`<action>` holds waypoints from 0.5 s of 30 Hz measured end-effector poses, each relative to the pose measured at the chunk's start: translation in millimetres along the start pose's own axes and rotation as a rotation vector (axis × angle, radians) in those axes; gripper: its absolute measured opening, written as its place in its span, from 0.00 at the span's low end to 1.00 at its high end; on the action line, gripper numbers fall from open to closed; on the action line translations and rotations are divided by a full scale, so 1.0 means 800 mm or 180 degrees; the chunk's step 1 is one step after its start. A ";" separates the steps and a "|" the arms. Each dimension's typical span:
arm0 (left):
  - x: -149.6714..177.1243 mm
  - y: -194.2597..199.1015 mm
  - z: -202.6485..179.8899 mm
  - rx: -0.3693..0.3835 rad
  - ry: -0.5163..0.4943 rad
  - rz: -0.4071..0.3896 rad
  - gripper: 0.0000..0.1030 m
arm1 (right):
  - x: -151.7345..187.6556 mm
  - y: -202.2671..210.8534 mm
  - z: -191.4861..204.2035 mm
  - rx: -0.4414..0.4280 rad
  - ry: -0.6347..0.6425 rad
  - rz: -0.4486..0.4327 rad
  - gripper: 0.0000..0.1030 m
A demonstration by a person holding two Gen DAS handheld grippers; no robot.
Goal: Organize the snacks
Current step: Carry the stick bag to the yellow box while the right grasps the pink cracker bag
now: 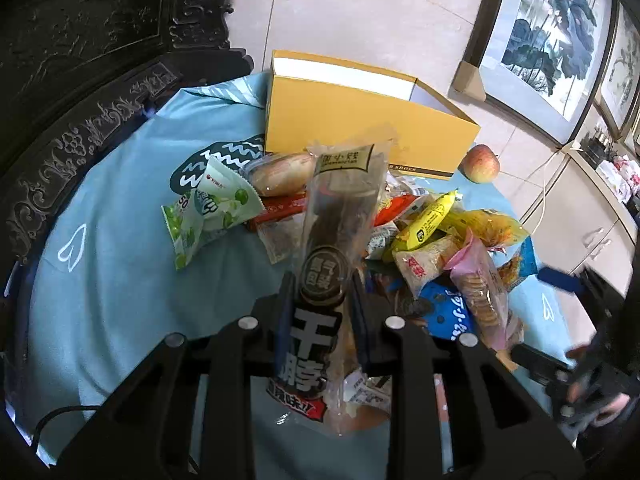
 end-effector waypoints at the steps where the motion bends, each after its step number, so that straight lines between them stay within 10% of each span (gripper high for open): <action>1: 0.000 0.002 0.001 0.0012 0.0001 -0.0007 0.25 | -0.004 -0.010 -0.001 0.0047 0.0066 0.0061 0.99; 7: 0.000 0.006 0.004 0.0049 0.0004 -0.0016 0.25 | 0.011 -0.074 -0.033 0.0086 0.0053 0.0499 0.99; 11: 0.000 -0.004 -0.003 0.0055 -0.0037 0.0034 0.26 | 0.021 -0.083 -0.045 -0.0003 -0.0185 0.0553 0.59; 15: -0.001 -0.007 -0.010 0.0026 -0.0093 0.0054 0.26 | 0.015 -0.068 -0.044 -0.0050 -0.0308 0.0518 0.54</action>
Point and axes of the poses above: each gripper's, at about its wrist camera, not at the fingertips, and y roughly against the way its jaws point, z to its left, x to its underside, the point moved 8 cm from there along -y, roughly the way its jaws point, and after that the axes turned 5 degrees about -z, right-handed, at the moved point
